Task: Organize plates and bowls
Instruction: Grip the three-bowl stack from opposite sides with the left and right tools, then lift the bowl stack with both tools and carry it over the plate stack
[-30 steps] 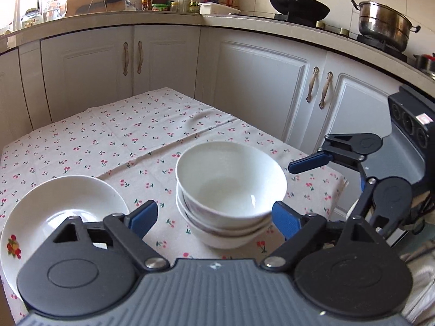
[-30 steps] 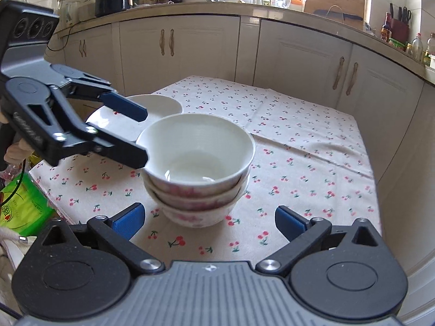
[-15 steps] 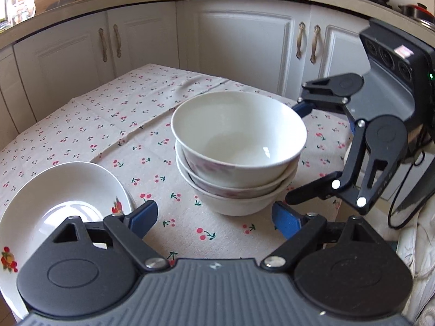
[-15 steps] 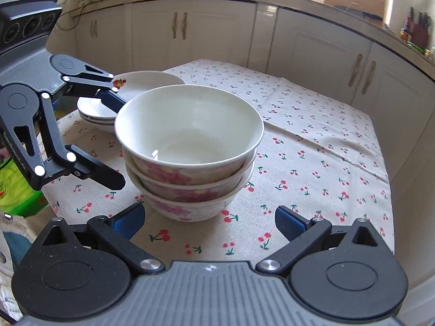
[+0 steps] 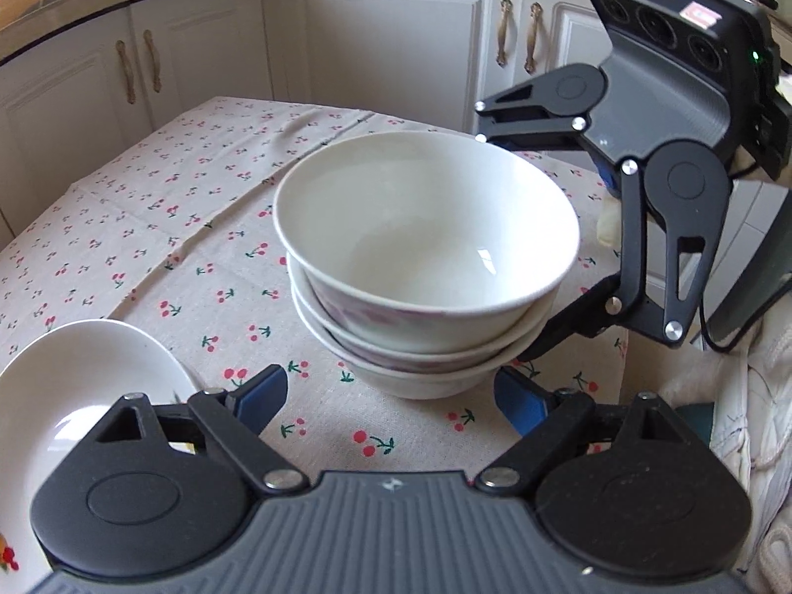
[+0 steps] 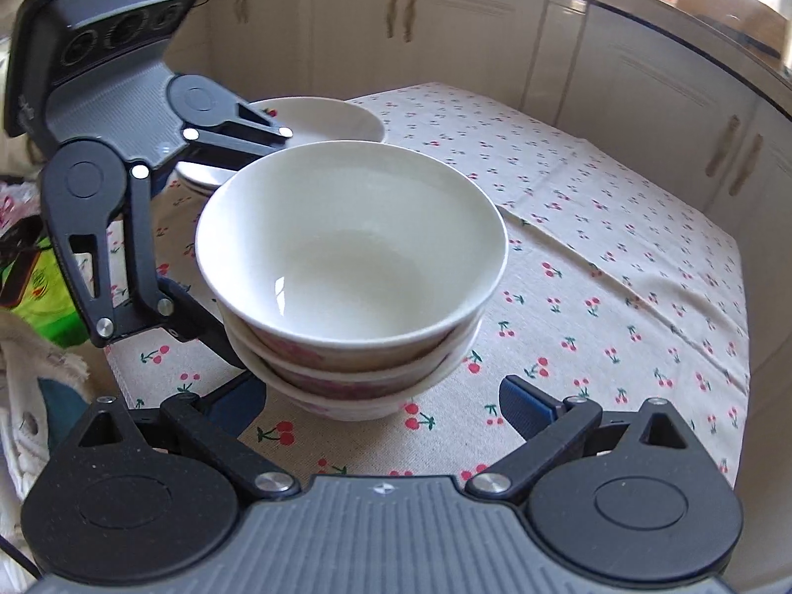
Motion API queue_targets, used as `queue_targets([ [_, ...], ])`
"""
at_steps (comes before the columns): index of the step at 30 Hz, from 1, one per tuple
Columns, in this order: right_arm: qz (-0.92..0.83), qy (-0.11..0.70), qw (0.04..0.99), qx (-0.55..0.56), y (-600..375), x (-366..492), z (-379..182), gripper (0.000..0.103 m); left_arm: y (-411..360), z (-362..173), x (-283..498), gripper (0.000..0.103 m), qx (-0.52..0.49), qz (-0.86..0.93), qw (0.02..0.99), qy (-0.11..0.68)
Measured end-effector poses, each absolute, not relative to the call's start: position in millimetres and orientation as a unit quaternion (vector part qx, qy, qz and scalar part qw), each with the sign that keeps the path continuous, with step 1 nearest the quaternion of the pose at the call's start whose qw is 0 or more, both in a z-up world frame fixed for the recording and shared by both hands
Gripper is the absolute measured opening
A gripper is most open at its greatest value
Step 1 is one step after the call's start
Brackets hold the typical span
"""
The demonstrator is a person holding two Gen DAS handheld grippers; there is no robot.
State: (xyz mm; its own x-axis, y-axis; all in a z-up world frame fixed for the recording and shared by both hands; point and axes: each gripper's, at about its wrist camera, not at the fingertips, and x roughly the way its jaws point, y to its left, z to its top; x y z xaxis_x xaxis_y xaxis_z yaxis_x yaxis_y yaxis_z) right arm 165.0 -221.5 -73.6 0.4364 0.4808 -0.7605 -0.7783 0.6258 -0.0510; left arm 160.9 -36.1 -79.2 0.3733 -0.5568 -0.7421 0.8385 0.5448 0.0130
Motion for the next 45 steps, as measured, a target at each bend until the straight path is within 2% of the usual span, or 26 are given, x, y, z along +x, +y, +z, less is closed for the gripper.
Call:
queue_targets([
  [7, 0.418, 0.373, 0.799, -0.219, -220.0, 171.5, -69.9, 0.095, -42.7, -80.4, 167.5, 0.087, 0.214, -0.459, 0.784, 0.358],
  [14, 0.44, 0.373, 0.78, -0.243, -218.8, 176.7, -67.0, 0.089, -43.2, -77.2, 172.3, 0.079, 0.218, -0.494, 0.762, 0.358],
  [45, 0.45, 0.39, 0.76, -0.262, -215.1, 183.2, -70.4, 0.089, -47.4, -76.1, 195.4, 0.082, 0.223, -0.532, 0.722, 0.382],
])
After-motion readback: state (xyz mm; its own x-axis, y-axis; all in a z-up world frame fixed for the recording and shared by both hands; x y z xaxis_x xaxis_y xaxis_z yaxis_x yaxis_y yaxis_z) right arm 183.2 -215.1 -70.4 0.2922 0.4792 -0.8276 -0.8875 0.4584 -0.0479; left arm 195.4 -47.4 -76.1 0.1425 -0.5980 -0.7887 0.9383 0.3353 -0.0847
